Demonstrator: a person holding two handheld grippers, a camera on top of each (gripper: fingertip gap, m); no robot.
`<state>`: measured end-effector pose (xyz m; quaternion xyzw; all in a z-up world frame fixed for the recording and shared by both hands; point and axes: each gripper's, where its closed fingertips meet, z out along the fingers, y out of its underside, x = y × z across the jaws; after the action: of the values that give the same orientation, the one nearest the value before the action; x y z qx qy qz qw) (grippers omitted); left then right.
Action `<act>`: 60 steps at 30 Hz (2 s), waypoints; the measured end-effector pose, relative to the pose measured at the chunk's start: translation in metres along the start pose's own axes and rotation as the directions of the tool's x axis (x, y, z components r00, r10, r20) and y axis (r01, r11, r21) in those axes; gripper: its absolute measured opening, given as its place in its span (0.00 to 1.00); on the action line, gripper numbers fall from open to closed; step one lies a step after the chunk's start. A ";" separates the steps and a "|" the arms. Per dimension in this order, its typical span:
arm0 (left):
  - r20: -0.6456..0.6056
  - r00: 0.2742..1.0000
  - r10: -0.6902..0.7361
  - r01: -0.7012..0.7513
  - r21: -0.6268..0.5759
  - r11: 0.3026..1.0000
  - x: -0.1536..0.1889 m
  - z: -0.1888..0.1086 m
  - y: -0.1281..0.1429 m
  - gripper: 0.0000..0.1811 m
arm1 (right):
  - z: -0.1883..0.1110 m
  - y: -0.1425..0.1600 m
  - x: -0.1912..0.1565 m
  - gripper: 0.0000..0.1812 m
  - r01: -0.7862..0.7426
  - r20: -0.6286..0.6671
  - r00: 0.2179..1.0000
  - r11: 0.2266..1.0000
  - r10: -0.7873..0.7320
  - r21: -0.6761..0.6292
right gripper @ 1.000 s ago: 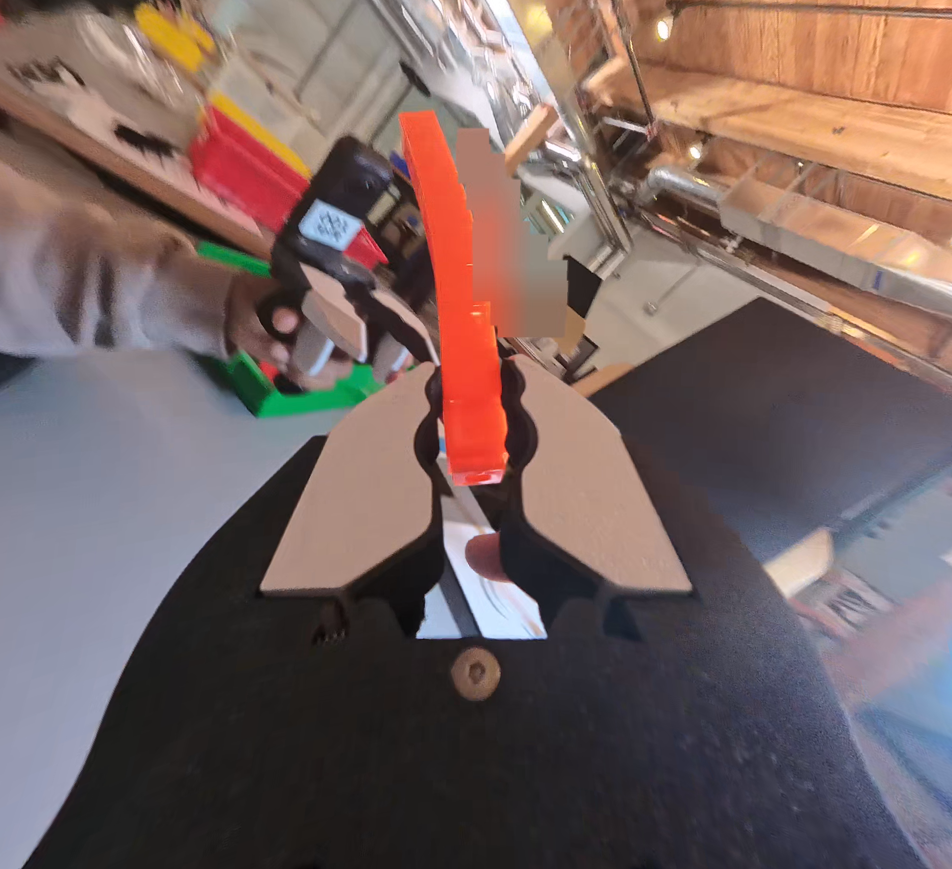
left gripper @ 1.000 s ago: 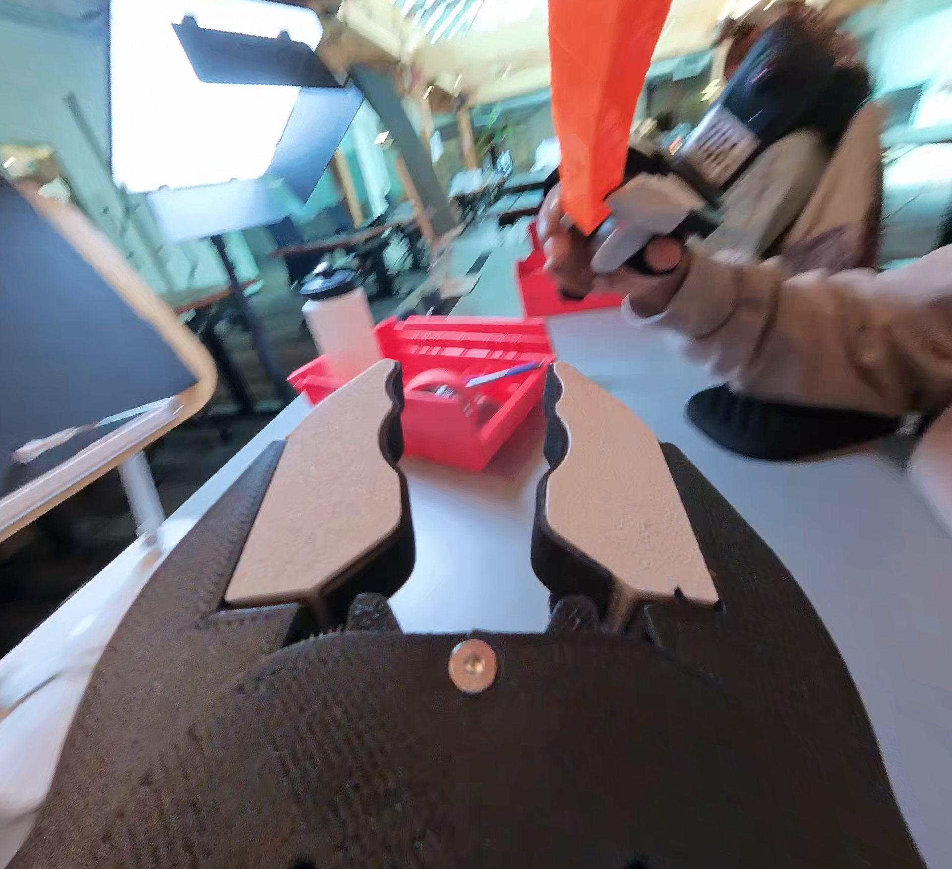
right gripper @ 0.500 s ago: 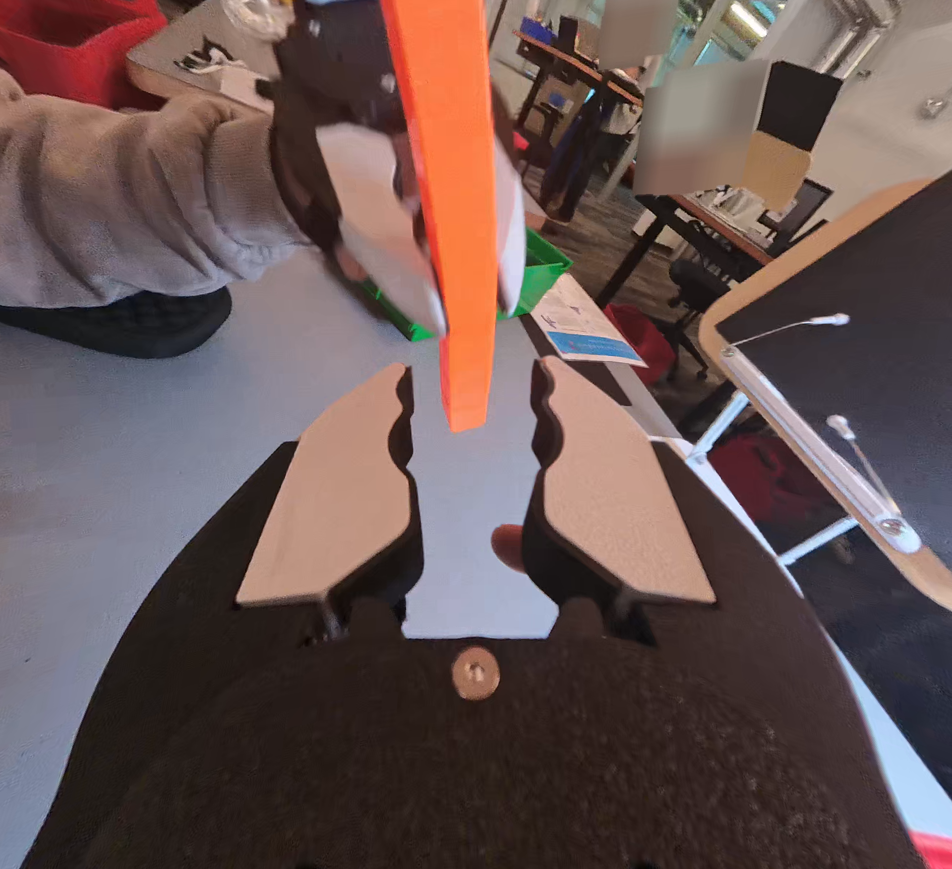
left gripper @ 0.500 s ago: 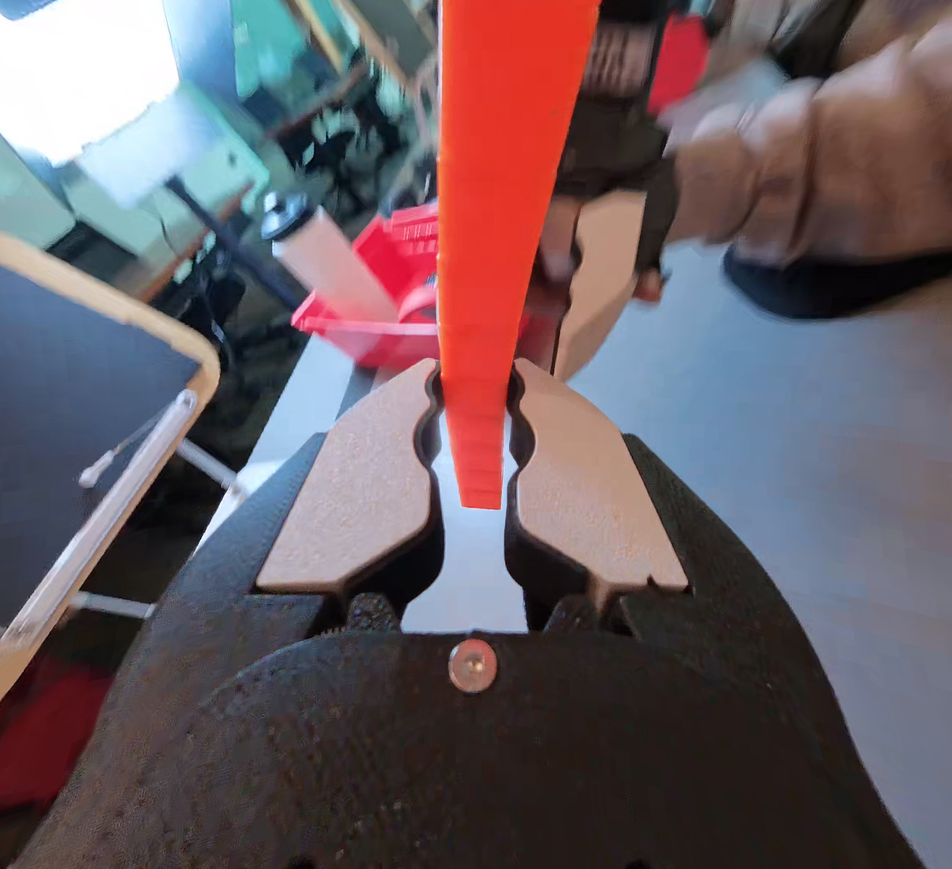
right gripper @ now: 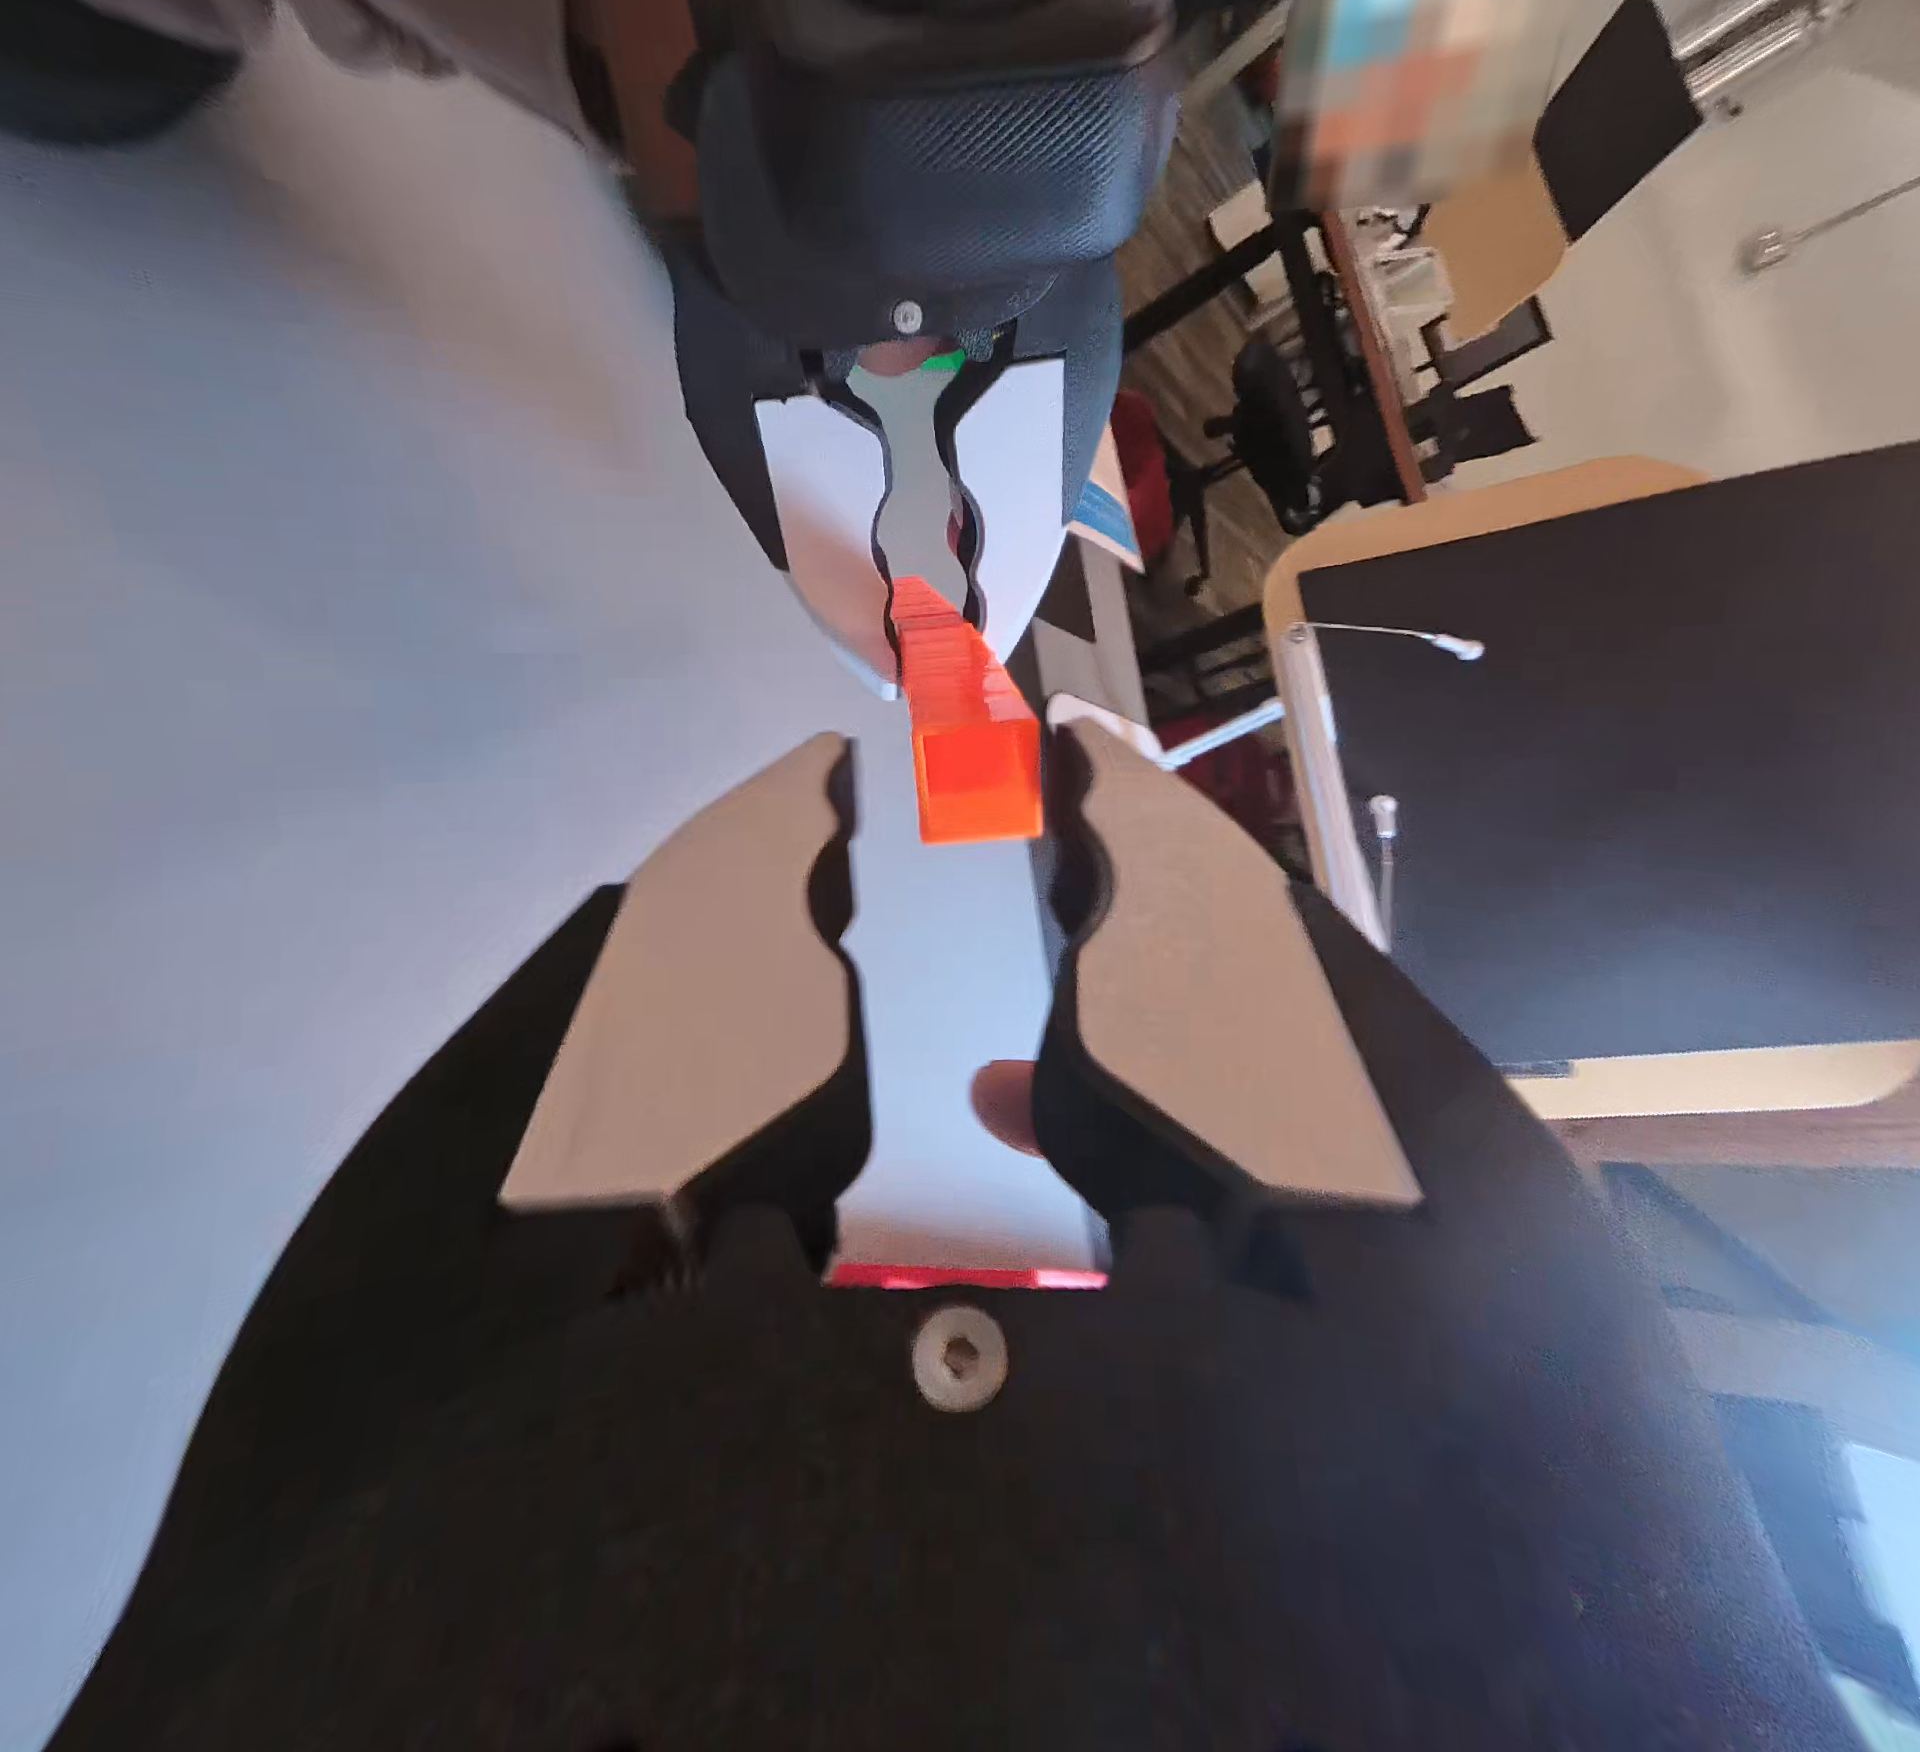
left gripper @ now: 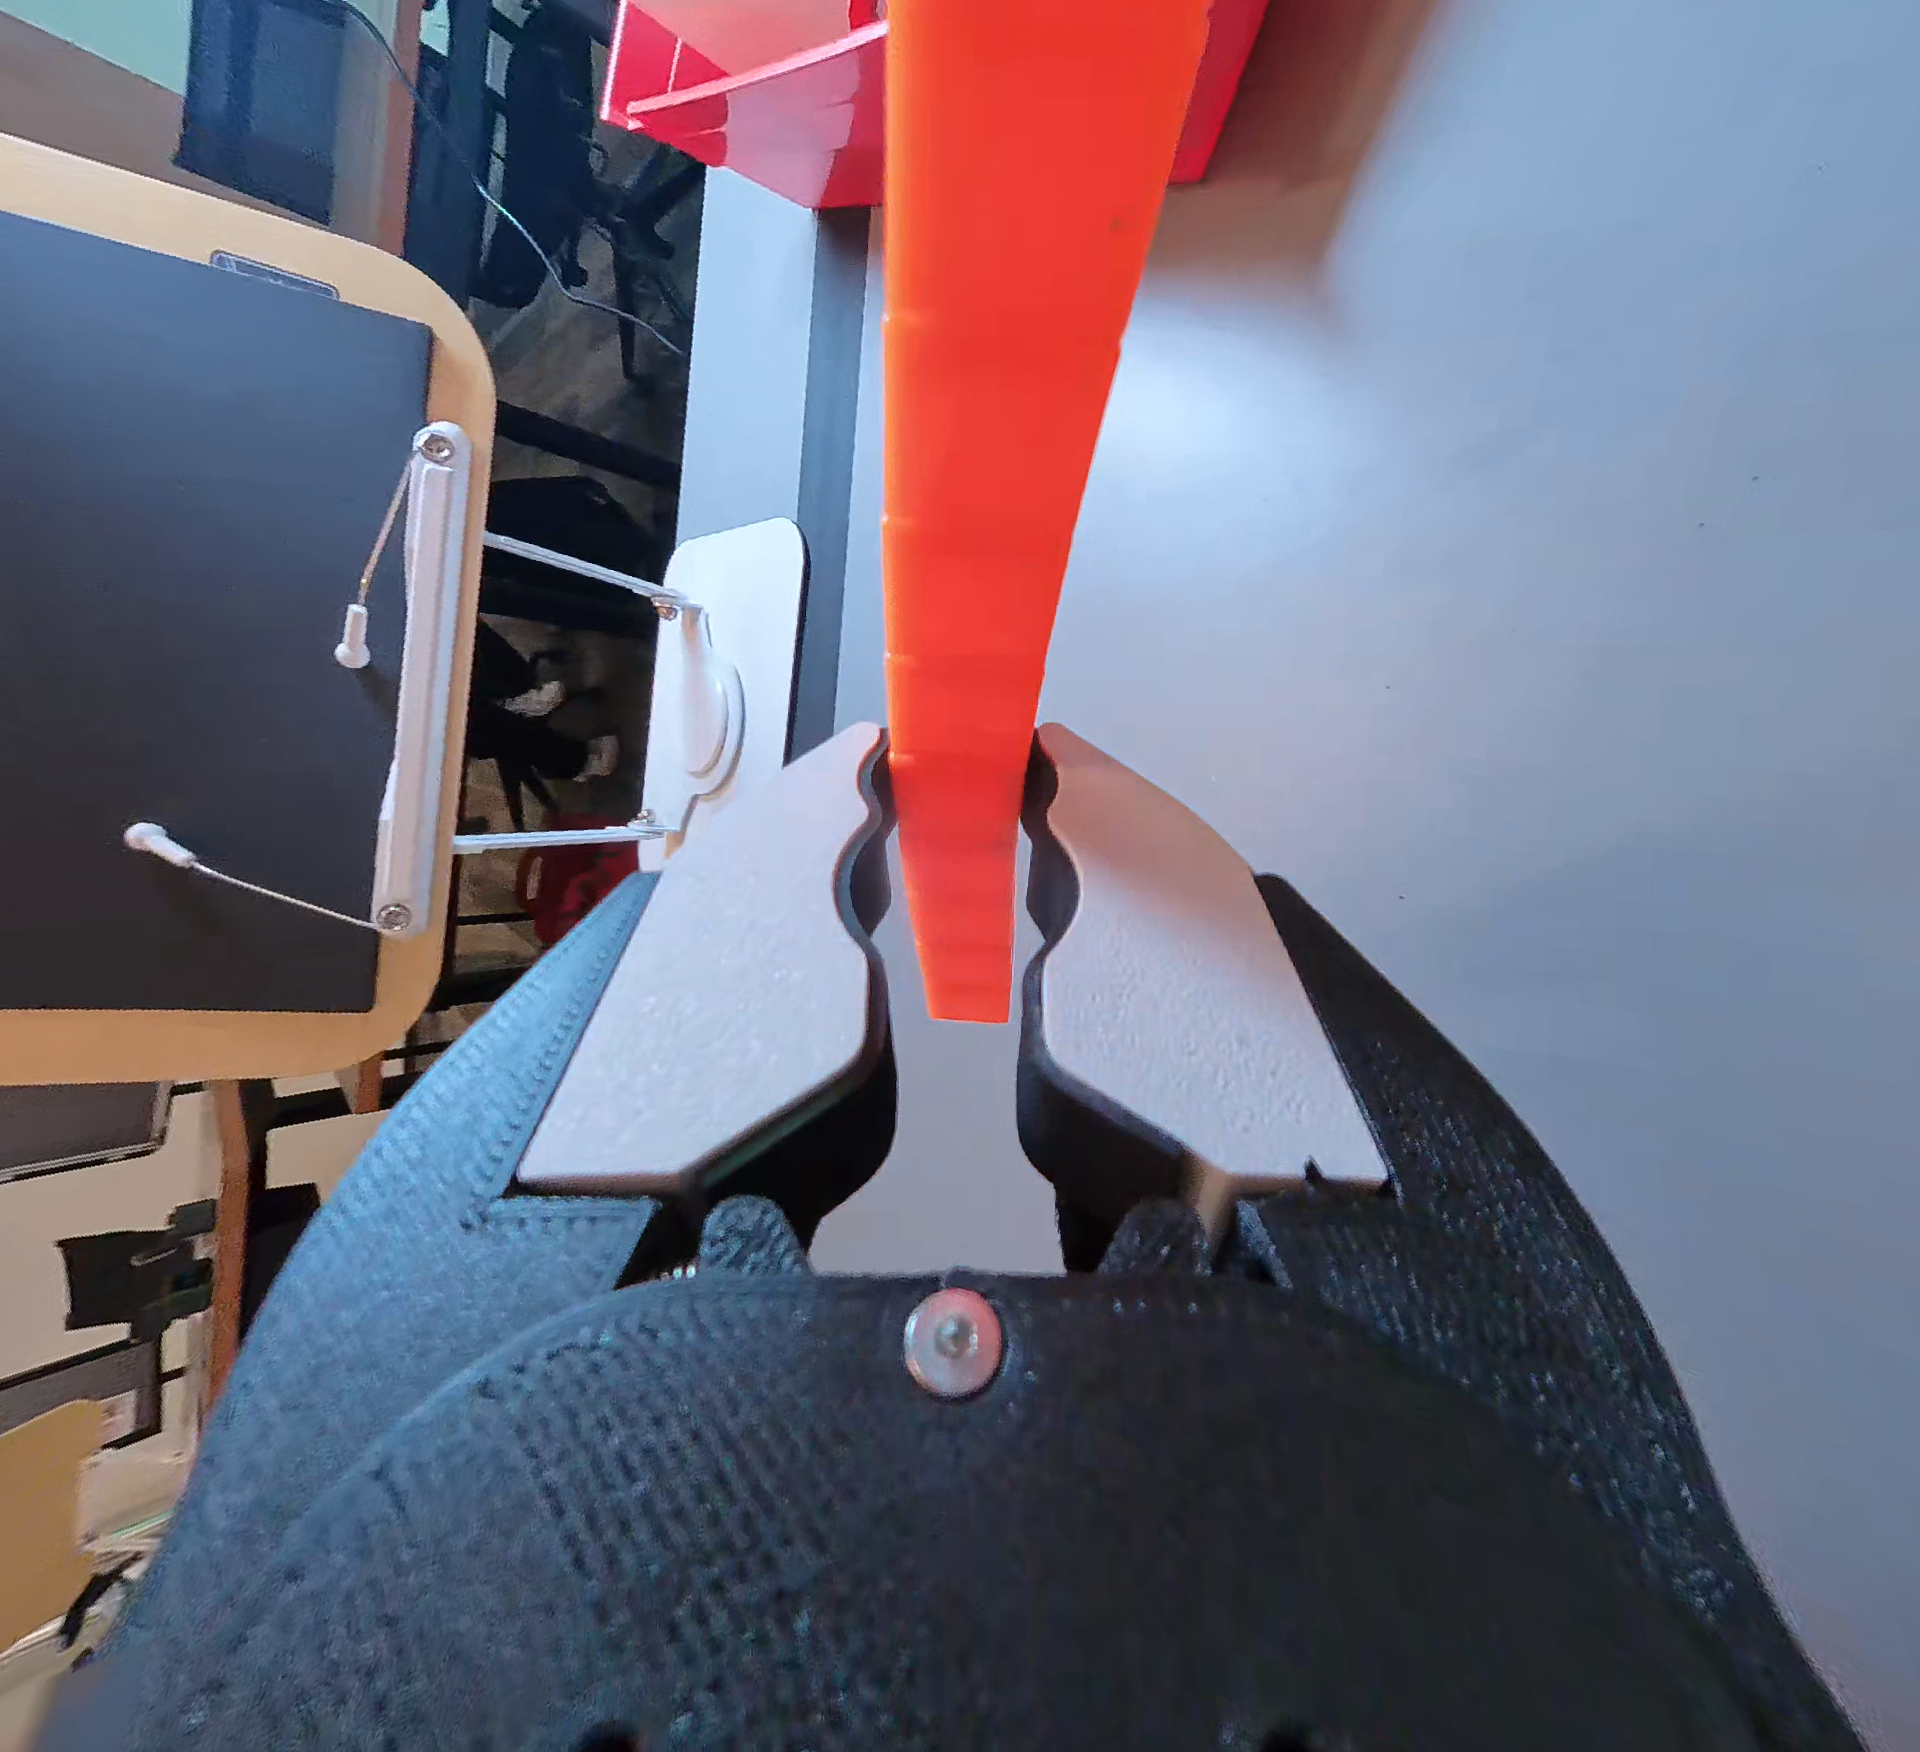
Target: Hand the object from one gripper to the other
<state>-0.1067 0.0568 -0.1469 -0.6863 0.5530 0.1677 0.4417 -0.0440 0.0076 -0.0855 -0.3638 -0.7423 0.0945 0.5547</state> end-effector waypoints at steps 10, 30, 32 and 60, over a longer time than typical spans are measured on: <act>0.256 0.901 -0.349 0.244 0.366 0.898 -0.082 -0.043 0.000 0.22 | -0.008 -0.018 0.050 0.13 0.197 -0.441 0.879 0.980 -0.180 -0.006; -0.832 0.216 -0.510 0.956 0.286 -0.063 -0.069 -0.059 -0.049 0.16 | 0.046 -0.024 -0.007 0.19 0.435 -0.551 0.758 0.900 -0.350 0.027; -0.790 0.321 -0.522 0.935 0.353 0.041 -0.067 -0.062 -0.047 0.15 | 0.045 -0.028 -0.022 0.21 0.416 -0.480 0.826 0.895 -0.297 0.161; -0.722 0.530 -0.445 0.840 0.375 0.393 -0.046 -0.102 -0.063 0.12 | 0.027 -0.029 -0.002 0.11 0.103 -0.500 0.858 0.912 0.120 0.397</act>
<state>-0.0909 0.0041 -0.0313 -0.6475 0.3387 -0.4342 0.5268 -0.0803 -0.0073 -0.0810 -0.2546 -0.5288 0.1499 0.7957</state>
